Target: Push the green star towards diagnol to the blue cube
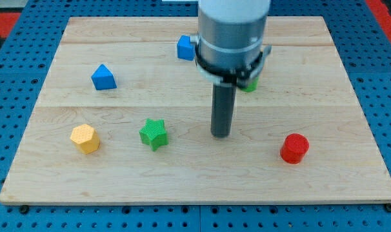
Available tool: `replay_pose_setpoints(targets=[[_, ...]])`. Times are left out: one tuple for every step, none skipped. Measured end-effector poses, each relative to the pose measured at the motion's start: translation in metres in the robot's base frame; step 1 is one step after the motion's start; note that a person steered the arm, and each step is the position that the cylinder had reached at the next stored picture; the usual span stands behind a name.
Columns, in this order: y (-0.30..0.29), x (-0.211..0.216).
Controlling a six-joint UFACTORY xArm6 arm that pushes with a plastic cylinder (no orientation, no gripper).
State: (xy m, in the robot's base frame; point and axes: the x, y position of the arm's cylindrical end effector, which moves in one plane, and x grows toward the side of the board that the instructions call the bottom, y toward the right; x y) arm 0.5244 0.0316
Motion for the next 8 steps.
replay_pose_setpoints(targets=[[-0.051, 0.023], [-0.092, -0.004], [-0.104, -0.034], [-0.089, -0.023], [-0.095, 0.007], [-0.129, 0.002], [-0.138, -0.029], [-0.119, -0.053]])
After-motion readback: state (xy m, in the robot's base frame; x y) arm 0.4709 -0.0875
